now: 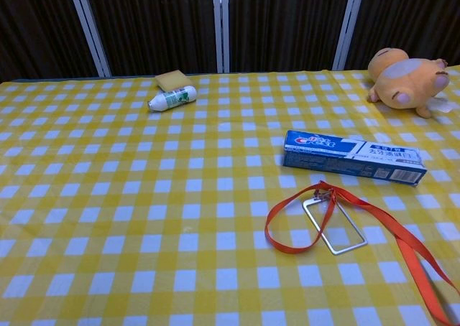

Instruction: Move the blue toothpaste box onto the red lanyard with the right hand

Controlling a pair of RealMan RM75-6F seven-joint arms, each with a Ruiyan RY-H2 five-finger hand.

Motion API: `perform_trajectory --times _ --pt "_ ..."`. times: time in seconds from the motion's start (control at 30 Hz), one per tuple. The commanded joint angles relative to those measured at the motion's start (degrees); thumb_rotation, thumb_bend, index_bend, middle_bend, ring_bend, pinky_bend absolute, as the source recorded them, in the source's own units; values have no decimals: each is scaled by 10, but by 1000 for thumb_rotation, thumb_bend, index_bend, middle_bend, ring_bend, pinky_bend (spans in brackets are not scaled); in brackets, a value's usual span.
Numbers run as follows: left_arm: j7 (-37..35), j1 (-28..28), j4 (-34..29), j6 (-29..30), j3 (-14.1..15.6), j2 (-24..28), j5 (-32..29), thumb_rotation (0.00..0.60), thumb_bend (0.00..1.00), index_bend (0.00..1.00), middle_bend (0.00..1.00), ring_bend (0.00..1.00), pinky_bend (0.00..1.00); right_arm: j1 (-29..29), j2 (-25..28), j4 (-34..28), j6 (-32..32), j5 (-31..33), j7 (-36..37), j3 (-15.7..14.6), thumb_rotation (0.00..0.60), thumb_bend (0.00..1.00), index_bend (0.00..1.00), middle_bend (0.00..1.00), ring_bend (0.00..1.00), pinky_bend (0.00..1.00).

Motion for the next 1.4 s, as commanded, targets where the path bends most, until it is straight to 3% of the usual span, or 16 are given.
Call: perform_trajectory --times 0.03,0.27,0.43,0.6,0.8,1.1,1.4 --pt "1 0 0 -1 0 -1 -1 600 0 0 0 0 0 -1 -2 1 -5 -5 -2 -1 600 0 0 0 0 0" --pt "-2 -1 -1 -2 -2 0 -3 600 0 0 0 0 0 21 -2 -23 -51 -10 4 4 600 0 0 0 0 0" --pt "9 -8 -4 -15 -3 -3 -4 600 0 0 0 0 0 94 11 -75 -171 15 0 30 600 0 0 0 0 0" --pt "20 -17 -2 -35 -7 -9 -18 600 0 0 0 0 0 191 -1 -95 -321 109 -23 85 600 0 0 2 0 45" --pt "25 -25 1 -51 -11 -13 -34 600 0 0 0 0 0 275 -66 -63 -408 228 -91 129 600 0 48 104 18 184" --pt "19 -32 8 -70 -18 -14 -57 600 0 0 0 0 0 352 -188 36 -415 363 -210 138 600 0 130 226 153 304" --pt "12 -37 14 -80 -21 -13 -69 600 0 0 0 0 0 380 -242 75 -401 402 -248 132 600 0 161 255 188 358"
